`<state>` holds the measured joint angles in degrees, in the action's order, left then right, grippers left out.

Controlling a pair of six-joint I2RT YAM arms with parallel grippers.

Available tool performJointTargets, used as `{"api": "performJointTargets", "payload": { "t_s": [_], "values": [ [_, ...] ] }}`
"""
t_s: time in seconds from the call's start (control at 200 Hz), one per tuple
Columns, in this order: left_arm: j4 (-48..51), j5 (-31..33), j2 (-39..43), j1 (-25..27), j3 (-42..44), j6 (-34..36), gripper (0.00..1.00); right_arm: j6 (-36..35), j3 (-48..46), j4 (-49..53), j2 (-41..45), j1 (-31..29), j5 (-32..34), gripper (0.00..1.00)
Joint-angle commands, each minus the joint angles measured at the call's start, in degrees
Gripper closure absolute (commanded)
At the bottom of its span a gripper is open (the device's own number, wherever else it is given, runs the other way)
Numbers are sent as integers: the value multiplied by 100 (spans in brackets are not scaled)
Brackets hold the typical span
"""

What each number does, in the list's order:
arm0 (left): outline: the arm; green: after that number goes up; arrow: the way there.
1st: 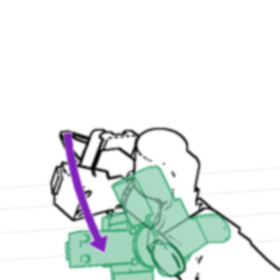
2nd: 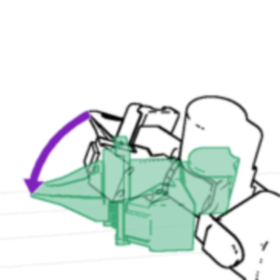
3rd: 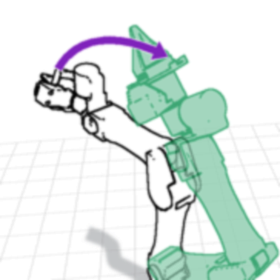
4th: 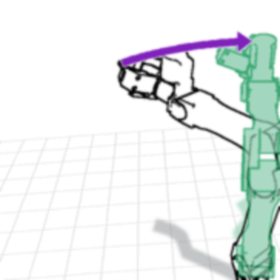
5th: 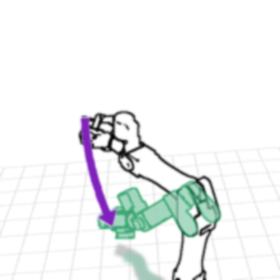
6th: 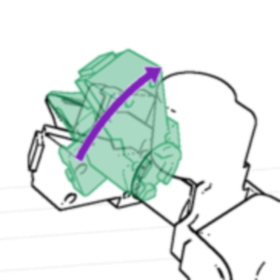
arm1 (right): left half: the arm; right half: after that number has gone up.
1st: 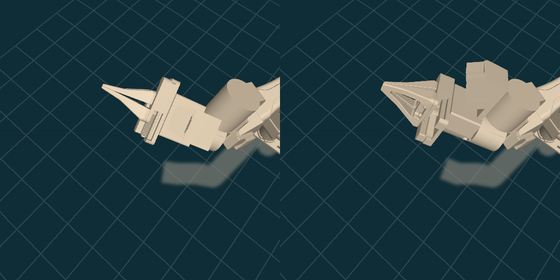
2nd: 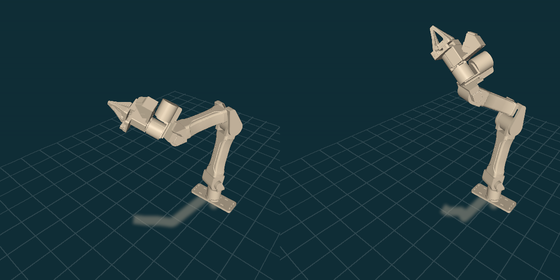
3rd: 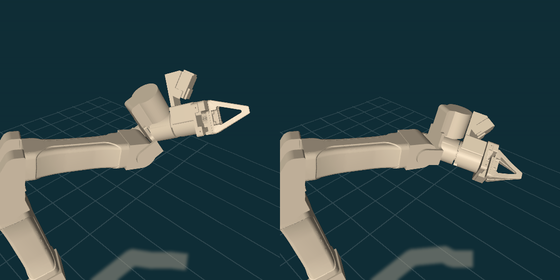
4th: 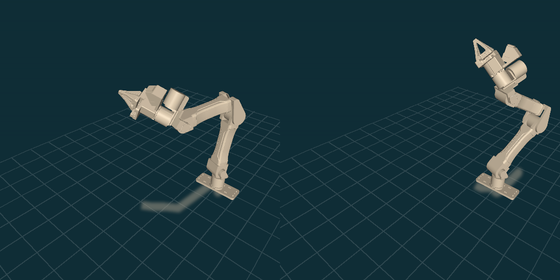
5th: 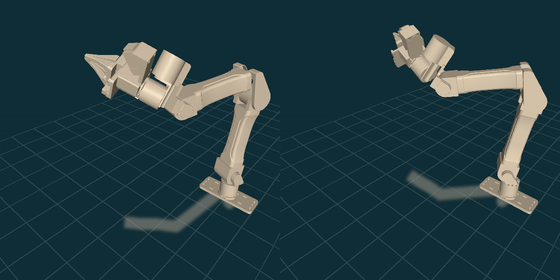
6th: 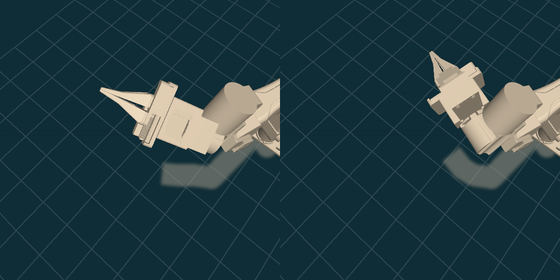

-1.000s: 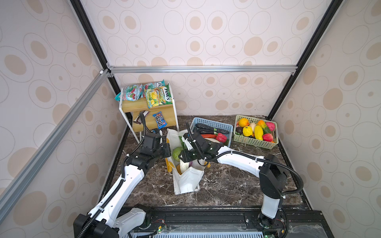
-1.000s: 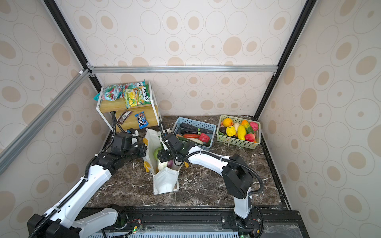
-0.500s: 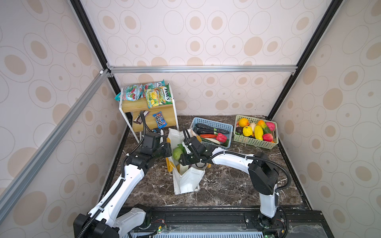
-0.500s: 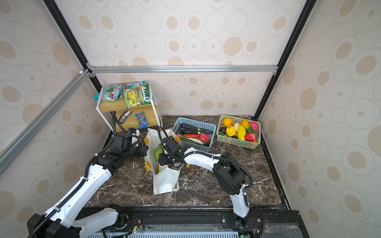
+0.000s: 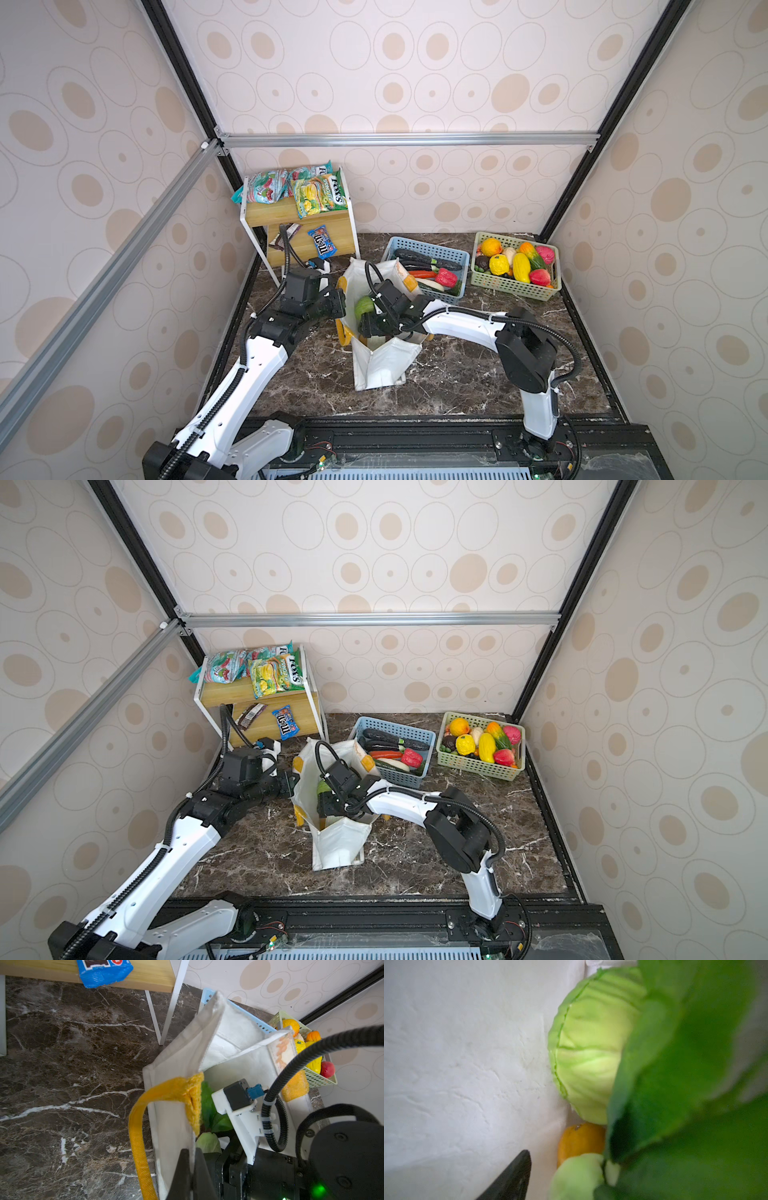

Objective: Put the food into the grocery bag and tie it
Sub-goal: 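Lower the bok choy into the bag and open the right gripper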

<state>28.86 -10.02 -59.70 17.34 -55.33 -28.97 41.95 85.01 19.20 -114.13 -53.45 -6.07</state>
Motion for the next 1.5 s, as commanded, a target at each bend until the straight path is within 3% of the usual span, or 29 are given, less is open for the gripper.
{"api": "performJointTargets", "payload": {
  "t_s": [0.0, 0.275, 0.61, 0.9, 1.205, 1.495],
  "values": [
    [-204, 96, 134, -47, -112, 181, 100, 230, 13, 601, -112, -26, 228, 24],
    [-247, 211, 176, -47, -31, 225, 100, 72, 236, 755, 211, -52, 40, 19],
    [-136, 372, 90, -80, 135, 157, 100, -21, 107, 28, 853, -60, -505, 15],
    [24, 654, 235, -91, 84, 61, 100, 25, 405, 463, 1180, -54, -680, 14],
    [34, 879, 53, -198, 63, 195, 100, -361, 630, 906, 1595, -37, -420, 12],
    [-10, 989, -15, -281, -74, 146, 100, -171, 577, 818, 1973, 280, -203, 12]
  ]
}}
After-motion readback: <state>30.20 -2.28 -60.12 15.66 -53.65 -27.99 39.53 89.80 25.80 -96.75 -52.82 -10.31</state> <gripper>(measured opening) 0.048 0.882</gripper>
